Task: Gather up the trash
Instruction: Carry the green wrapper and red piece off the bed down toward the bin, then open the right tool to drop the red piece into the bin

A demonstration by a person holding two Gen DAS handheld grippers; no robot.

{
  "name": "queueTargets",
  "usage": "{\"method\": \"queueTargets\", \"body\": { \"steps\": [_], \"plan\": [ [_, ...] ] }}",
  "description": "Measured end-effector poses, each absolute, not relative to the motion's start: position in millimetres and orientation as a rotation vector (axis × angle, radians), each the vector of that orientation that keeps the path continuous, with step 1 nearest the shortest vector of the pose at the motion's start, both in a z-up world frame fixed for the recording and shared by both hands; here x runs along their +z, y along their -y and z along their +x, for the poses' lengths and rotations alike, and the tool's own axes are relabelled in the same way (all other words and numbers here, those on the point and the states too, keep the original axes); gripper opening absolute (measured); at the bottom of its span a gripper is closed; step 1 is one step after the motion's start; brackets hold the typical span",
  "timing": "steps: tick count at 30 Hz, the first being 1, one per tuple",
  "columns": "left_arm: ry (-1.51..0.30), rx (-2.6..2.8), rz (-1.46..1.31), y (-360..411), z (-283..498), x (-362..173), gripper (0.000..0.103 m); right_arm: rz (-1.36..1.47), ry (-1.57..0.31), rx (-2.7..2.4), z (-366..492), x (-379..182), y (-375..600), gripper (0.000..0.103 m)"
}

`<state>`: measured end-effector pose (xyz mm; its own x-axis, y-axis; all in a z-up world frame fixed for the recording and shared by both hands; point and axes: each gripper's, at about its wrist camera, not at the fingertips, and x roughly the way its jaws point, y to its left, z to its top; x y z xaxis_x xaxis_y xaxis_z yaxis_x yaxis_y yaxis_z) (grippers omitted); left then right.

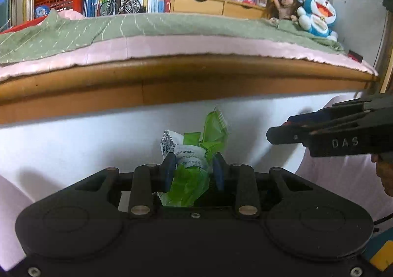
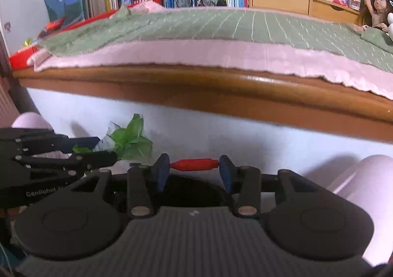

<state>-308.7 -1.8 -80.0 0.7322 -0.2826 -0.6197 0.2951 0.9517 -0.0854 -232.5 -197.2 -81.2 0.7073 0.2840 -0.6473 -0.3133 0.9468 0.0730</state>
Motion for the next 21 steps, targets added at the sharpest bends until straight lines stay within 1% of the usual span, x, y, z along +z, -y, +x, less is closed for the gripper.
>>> {"method": "queueTargets", "body": {
  "steps": [6,11,21],
  "plan": [
    [-0.749,-0.322,0.062,16,-308,-94,0.031,-0.015,-0.78,0.329,-230,-102,192,0.048],
    [-0.781,-0.351,0.072,20,-305,-100,0.031,-0.048,-0.813,0.311,-230,-114,184,0.048],
    [-0.85,-0.366,0.074,22,-294,-113,0.031,-0.032,-0.837,0.28,-224,-120,187,0.048]
  ]
}}
